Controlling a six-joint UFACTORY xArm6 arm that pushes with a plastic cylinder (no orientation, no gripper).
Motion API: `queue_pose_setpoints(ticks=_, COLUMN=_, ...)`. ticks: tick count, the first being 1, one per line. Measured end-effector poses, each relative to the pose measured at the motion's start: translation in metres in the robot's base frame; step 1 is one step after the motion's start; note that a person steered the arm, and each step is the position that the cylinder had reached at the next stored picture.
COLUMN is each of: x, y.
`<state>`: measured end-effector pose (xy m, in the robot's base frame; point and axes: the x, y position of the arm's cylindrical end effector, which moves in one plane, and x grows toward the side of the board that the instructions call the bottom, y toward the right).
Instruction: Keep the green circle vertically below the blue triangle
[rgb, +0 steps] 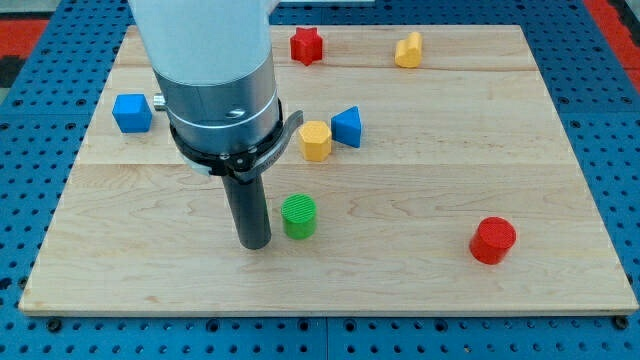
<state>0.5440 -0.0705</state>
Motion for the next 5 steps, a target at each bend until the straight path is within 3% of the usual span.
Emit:
queue_pose_setpoints(ticks=2, x=-0.003, y=-0.006)
queue_pose_setpoints(ticks=3, x=-0.039, y=-0.011)
queue_pose_setpoints(ticks=5, x=-0.031, y=0.056)
